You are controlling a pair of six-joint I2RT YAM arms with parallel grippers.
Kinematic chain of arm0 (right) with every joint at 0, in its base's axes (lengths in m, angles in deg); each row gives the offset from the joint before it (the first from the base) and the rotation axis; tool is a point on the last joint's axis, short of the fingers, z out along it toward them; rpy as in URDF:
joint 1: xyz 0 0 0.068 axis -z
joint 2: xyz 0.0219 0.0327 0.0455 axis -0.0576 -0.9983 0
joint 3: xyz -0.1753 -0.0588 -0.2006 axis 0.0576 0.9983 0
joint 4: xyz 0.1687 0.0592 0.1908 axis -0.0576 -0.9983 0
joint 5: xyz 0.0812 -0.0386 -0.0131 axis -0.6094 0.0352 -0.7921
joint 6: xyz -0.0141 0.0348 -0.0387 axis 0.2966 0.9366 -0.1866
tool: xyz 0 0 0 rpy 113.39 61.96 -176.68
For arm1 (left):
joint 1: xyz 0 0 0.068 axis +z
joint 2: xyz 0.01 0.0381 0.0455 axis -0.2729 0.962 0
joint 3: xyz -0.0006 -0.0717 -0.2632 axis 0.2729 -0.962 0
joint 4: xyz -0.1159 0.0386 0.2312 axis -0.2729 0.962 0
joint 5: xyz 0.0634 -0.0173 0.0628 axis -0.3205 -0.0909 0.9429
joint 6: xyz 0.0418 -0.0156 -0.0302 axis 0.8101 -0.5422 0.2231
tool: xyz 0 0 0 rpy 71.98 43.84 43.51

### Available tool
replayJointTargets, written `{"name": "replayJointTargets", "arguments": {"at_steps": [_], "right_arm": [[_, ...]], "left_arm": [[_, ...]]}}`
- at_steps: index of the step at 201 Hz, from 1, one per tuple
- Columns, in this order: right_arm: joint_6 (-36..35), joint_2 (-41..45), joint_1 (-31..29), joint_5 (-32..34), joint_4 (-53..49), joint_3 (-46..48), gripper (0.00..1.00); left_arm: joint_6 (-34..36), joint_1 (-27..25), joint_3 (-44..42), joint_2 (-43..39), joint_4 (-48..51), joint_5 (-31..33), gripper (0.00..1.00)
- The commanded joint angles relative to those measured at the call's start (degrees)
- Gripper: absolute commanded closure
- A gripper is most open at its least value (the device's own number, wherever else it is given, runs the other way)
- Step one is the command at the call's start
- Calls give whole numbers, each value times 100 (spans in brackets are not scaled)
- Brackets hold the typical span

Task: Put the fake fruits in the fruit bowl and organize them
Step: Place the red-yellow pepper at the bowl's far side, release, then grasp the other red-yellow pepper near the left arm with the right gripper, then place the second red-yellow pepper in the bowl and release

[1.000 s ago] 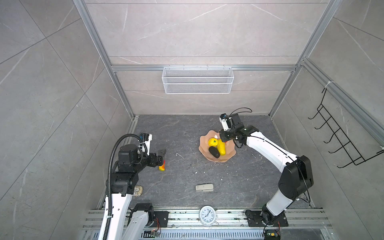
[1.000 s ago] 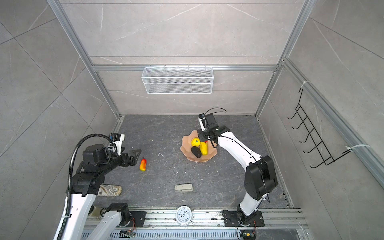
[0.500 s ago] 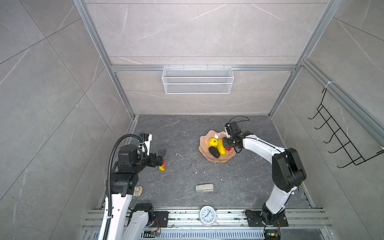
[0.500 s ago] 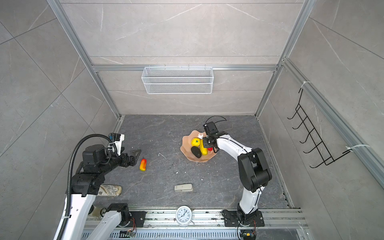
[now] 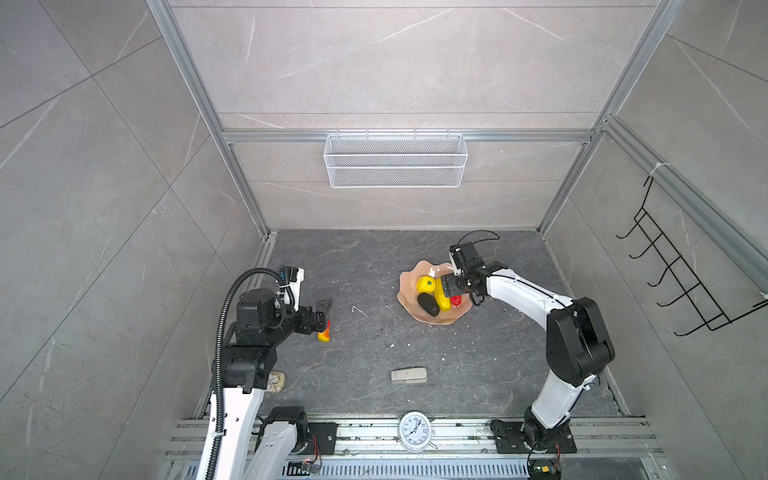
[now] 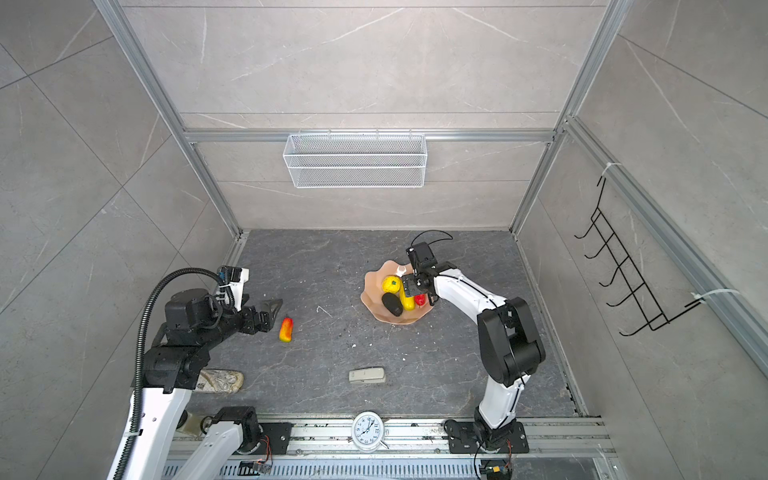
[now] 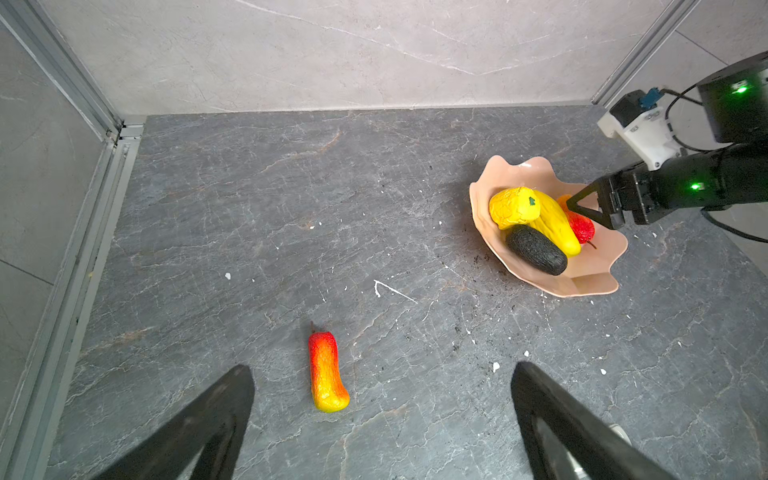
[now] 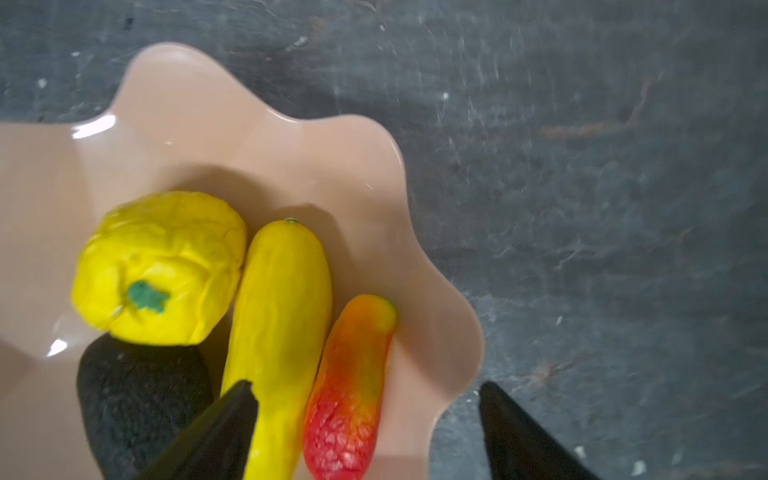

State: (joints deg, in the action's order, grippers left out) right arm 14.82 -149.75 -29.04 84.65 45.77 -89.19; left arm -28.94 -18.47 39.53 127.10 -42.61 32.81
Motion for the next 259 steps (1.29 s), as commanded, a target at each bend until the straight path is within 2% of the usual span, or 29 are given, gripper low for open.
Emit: {"name": "replayJointTargets", "arguments": {"at_steps": [1,22,50,91,136,203,259], "right_arm": [[-588,468,-710,62,-196,-349,3],[-264,306,-1343,-241,-117,-570,0],[648,-177,-1896,-743,305,-960,0],[1981,-1195,-2571,-846,874,-1551,0],[2860,-2396,-3091,-641,1330,-2200,0],[3073,-3642,-3671,-46,808,-3520,0],[3127,-4411,-3864,-251,657,-4358,2]], "left_arm": [[147,-27,57,11,-58,-59,0],[158,-25,65,6,-33,-32,0],[157,-22,58,-29,-47,-15,0],[146,-27,49,-81,-51,-36,0],[152,-26,66,-98,-41,-88,0],[158,-27,58,-165,-47,-92,0],[155,-27,57,-201,-49,-127,0]]}}
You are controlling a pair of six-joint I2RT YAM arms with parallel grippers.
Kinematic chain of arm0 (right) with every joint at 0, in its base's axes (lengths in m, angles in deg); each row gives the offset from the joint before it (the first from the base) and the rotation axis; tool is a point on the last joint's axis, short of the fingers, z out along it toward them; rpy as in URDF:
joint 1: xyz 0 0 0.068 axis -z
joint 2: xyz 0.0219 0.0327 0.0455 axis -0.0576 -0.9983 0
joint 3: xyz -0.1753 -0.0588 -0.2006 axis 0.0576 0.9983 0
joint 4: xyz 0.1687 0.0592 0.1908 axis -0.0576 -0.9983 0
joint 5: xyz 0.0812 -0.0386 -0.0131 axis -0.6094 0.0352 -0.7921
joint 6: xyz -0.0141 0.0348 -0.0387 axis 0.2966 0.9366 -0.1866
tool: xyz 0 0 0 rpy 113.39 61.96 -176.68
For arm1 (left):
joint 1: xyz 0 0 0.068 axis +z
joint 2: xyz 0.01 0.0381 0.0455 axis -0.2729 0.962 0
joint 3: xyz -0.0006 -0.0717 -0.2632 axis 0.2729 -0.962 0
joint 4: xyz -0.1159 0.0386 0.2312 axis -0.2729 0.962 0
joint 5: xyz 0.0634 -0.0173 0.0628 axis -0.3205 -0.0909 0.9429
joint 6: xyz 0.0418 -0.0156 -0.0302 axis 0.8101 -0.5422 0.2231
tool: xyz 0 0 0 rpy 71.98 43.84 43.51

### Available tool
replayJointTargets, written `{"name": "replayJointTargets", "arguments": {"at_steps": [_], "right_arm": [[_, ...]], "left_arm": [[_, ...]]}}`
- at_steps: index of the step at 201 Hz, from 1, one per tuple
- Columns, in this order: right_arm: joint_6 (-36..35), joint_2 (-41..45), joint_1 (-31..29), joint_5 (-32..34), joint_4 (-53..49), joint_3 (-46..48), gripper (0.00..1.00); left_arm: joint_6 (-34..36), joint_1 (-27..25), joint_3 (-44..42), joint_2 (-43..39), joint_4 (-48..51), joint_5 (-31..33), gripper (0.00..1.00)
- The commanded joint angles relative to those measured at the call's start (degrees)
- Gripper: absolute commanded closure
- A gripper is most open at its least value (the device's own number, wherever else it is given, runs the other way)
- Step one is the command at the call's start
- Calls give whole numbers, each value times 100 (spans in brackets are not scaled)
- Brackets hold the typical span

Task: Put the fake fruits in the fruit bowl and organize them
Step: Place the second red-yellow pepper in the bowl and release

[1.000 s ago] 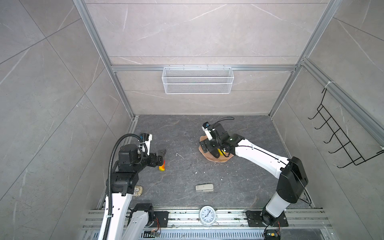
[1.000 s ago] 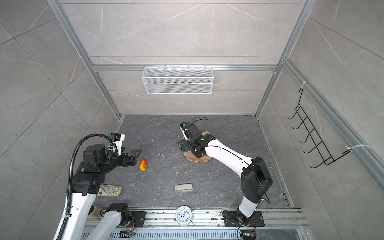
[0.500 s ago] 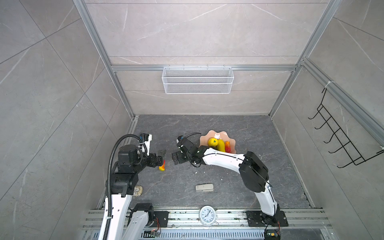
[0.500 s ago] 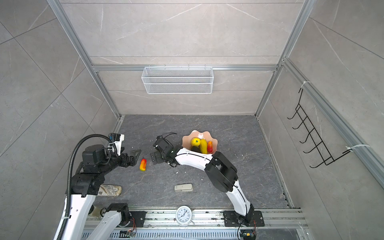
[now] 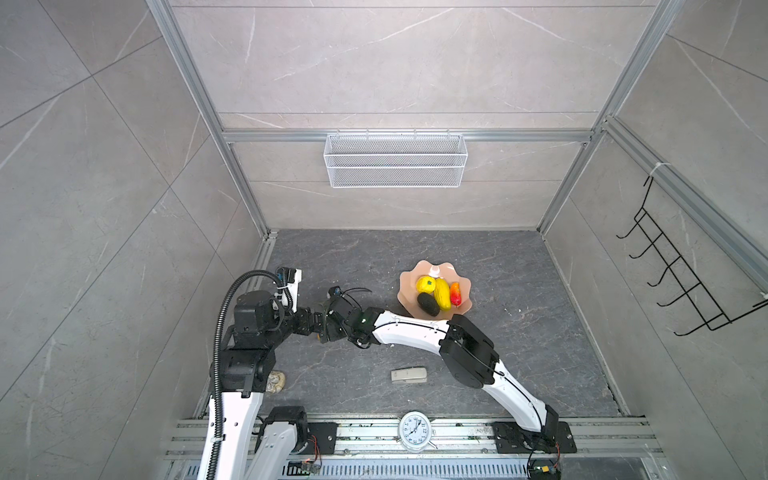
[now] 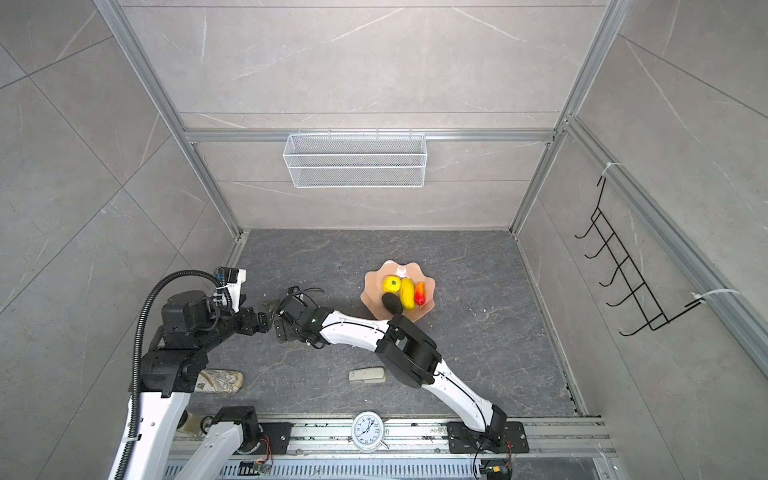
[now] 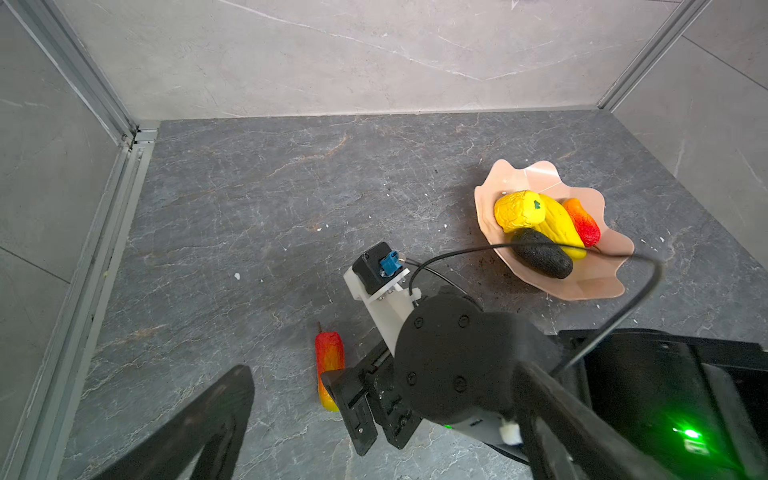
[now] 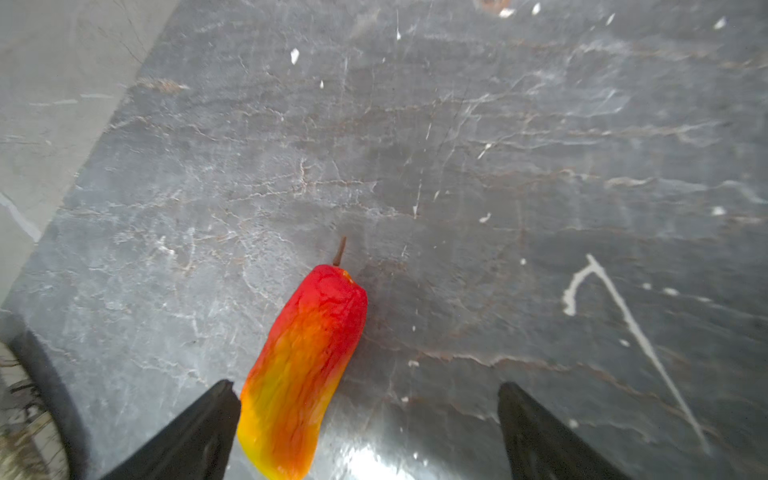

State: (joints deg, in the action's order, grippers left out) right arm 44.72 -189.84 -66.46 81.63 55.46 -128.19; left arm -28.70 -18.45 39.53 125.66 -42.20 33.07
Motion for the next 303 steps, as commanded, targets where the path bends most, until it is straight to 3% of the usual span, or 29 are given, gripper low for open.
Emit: {"name": "replayJointTargets", "arguments": {"at_steps": [1,41,88,126,190,240,303], "right_arm": [[136,-416,-124,46,-320,-488,2],[232,-909,-190,85,-571,-1058,18],[203,-727,-188,241,-526,-796,59],[-18,-182,-188,520,-381,-180,81],[-465,1977,205,1135,246,2393,94],[-615,3304,790,1401,350,3610,95],[-846,3367,1506,1404,453,3834,95]], "left_arm": [[131,-29,57,-57,-91,-149,0],[133,-30,57,-94,-91,-144,0],[131,-30,56,-112,-91,-142,0],[135,-29,48,-118,-90,-133,0],[134,-30,46,-112,-95,-108,0],[135,-33,49,-70,-91,-110,0],[129,-35,45,-28,-90,-110,0]]}}
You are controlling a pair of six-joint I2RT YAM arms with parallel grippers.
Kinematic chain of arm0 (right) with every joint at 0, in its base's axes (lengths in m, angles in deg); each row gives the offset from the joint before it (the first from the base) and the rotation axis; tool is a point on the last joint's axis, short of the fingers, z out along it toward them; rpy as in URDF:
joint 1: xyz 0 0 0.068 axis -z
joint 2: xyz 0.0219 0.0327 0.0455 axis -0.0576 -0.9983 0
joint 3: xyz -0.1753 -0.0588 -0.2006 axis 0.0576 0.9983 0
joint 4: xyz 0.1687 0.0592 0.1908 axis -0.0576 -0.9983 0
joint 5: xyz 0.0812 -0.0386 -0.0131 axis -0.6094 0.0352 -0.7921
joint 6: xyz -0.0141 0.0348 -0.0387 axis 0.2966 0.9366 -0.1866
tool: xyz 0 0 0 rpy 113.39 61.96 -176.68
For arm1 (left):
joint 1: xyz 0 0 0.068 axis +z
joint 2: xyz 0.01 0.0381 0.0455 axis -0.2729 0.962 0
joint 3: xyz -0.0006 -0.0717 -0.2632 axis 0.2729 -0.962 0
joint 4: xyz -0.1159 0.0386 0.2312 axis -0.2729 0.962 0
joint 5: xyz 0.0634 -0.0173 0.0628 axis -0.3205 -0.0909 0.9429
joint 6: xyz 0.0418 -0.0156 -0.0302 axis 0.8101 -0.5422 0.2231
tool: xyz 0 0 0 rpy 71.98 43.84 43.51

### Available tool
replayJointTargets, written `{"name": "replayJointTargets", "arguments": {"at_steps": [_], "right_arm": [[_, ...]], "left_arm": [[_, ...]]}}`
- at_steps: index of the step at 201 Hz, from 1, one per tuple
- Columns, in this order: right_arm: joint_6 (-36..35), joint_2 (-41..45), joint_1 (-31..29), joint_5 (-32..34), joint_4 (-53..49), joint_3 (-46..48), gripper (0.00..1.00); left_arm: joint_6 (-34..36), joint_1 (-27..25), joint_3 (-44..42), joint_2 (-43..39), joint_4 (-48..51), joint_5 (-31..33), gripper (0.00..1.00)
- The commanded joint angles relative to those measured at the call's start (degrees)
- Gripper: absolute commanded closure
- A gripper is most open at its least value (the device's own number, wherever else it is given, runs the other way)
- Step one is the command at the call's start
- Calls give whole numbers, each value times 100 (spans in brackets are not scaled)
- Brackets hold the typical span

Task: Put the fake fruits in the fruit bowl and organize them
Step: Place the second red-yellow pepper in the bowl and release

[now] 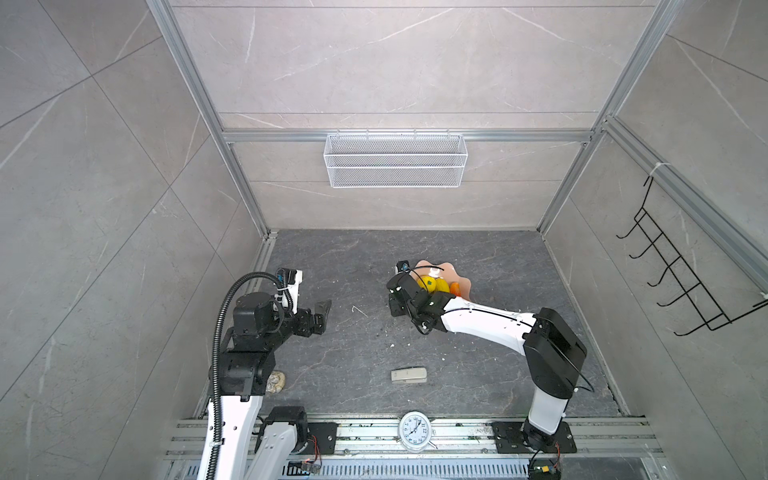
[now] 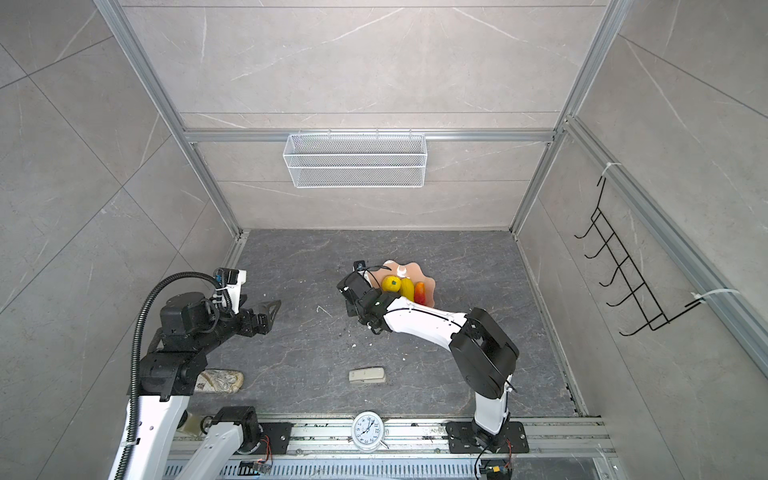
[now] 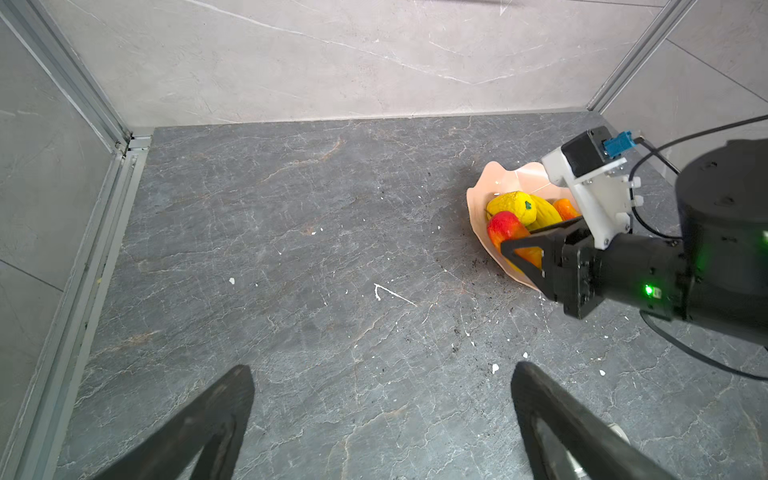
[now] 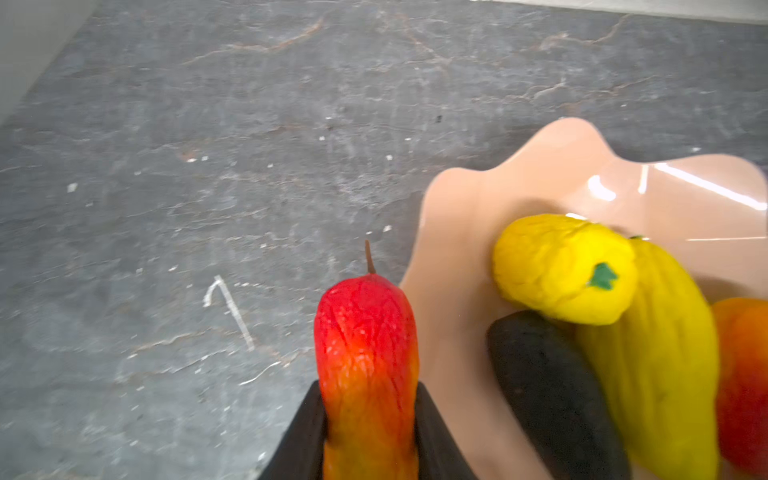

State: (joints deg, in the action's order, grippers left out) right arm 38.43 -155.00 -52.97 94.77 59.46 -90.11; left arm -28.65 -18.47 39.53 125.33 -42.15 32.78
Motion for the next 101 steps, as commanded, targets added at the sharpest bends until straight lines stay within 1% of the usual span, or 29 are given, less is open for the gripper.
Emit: {"name": "replayJointTargets", "arguments": {"at_steps": [1,19,55,79,101], "right_arm": [[-222,-126,167,86,53,18,95],[-254,-300,279,90,53,-75,94],[-317,-686,490,29,99,-207,88],[-382,-792,587,28,114,-236,85],[-455,-746,642,12,101,-241,75]], "left_arm": [[126,-30,47,8,-95,-81,0],[128,-35,49,3,-90,-82,0],[129,-27,49,12,-95,-80,0],[134,-27,45,33,-95,-73,0],[127,-29,49,40,-95,-64,0]]}}
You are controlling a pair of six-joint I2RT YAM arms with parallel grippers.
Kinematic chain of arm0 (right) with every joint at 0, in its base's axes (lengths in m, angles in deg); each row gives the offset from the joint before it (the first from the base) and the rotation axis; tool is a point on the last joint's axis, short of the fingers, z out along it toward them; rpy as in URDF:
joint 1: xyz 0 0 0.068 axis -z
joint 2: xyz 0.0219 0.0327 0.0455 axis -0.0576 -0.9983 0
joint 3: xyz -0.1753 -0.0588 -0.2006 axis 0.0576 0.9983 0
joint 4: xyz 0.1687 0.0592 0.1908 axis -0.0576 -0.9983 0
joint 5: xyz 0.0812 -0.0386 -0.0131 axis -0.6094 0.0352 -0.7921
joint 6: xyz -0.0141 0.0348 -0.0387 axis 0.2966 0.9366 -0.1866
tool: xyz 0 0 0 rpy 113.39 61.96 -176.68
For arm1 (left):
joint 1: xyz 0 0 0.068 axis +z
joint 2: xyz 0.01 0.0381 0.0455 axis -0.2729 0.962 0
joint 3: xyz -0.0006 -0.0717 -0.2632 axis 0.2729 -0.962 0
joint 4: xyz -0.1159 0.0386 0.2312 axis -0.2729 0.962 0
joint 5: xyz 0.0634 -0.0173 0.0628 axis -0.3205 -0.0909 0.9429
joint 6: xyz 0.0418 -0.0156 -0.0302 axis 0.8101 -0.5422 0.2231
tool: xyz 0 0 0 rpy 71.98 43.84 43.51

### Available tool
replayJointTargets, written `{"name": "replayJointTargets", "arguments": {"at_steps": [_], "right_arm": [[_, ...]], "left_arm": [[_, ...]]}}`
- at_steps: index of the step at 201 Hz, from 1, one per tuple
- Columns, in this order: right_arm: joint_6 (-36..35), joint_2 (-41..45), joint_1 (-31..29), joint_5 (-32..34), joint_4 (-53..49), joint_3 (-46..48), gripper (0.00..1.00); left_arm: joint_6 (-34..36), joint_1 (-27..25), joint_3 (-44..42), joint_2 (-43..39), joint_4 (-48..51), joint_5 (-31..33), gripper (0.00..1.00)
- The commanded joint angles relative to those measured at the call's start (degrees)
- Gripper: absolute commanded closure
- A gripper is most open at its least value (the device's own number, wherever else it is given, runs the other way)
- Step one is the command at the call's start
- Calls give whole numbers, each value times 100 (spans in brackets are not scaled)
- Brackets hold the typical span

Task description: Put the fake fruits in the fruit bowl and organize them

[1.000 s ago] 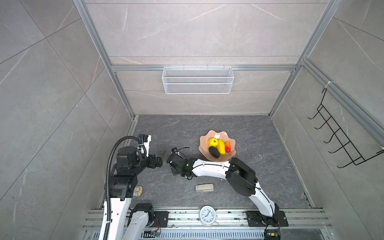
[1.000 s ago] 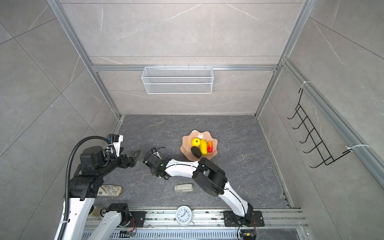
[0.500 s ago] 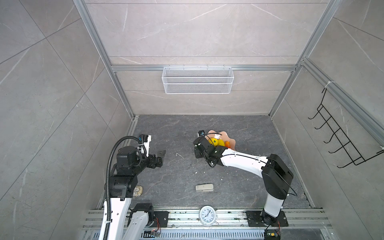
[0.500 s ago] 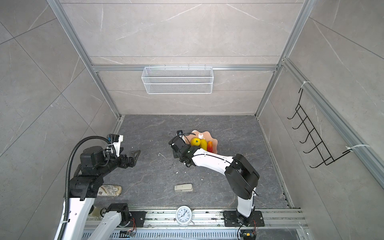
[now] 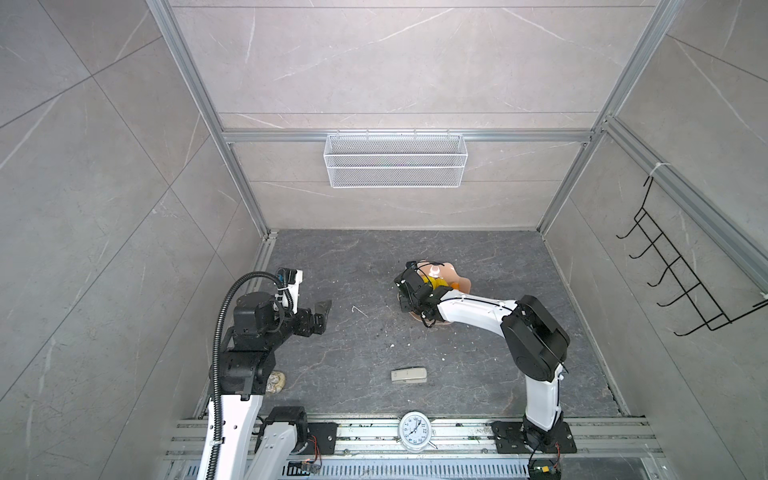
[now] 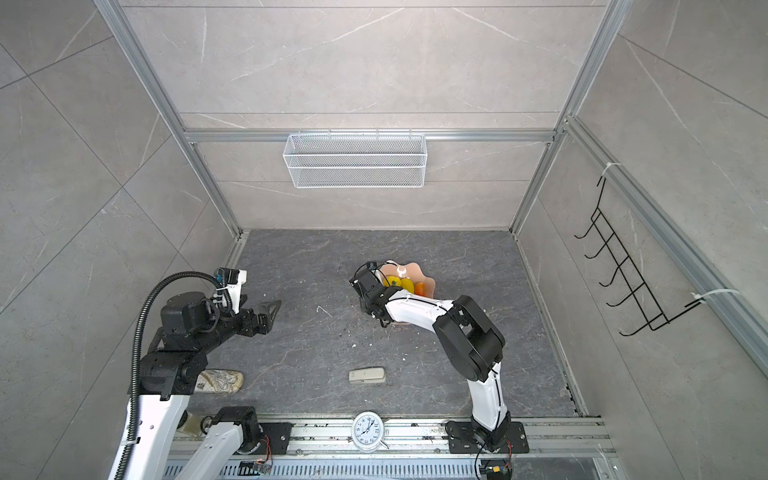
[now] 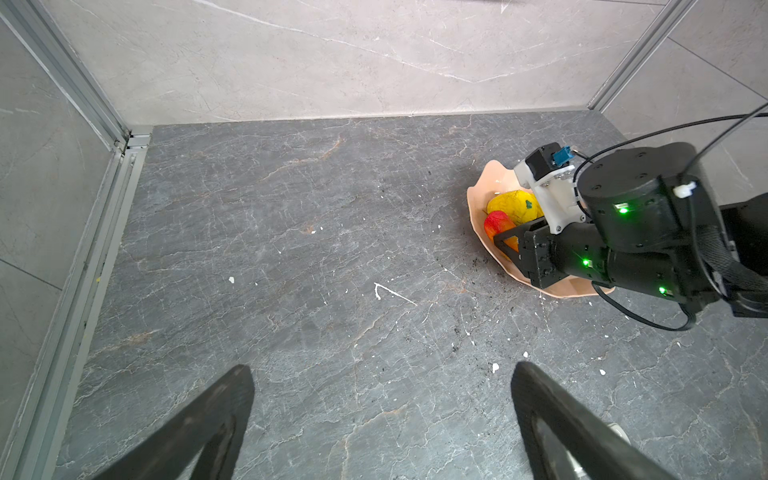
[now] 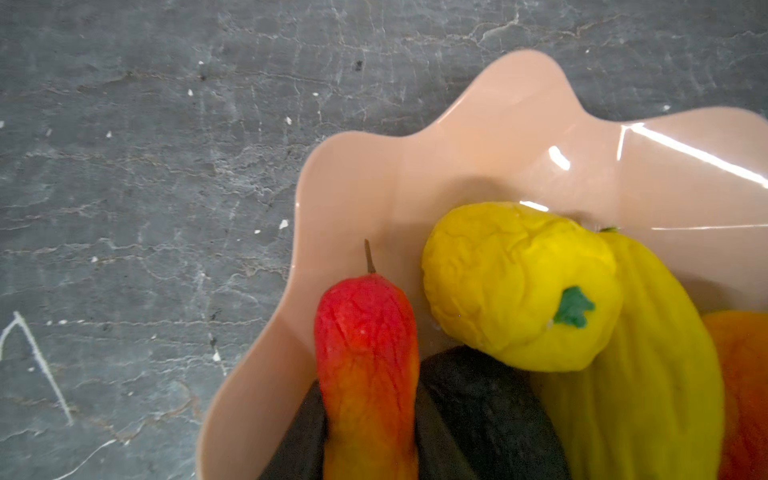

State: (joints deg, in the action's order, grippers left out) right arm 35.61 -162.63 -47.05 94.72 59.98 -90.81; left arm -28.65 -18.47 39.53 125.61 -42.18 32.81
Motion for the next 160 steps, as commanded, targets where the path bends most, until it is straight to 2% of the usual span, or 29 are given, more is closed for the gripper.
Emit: {"name": "replayJointTargets", "arguments": {"at_steps": [1,20,49,80,94,130,141,160], "right_arm": [[-178,20,50,11,47,-169,75],[-242,120,76,-28,-6,-177,60],[-379,324,94,-33,-43,-174,30],[-578,760,132,-11,-105,-109,13],[-755,1199,162,-102,-25,64,1],[-1273,3283,600,-1290,941,1562,0],[-1514,3955,752,-1153,936,1952,0],[-1978,4967,1022,-407,823,2603,0]], "left_arm": [[127,-28,49,10,-93,-66,0],[129,-29,47,42,-93,-68,0],[130,-27,58,88,-82,-73,0],[128,-27,47,117,-89,-54,0],[130,-31,52,154,-91,-57,0],[158,-22,68,298,-171,21,0],[148,-24,58,353,-243,34,0],[7,-25,74,605,-242,348,0]]}}
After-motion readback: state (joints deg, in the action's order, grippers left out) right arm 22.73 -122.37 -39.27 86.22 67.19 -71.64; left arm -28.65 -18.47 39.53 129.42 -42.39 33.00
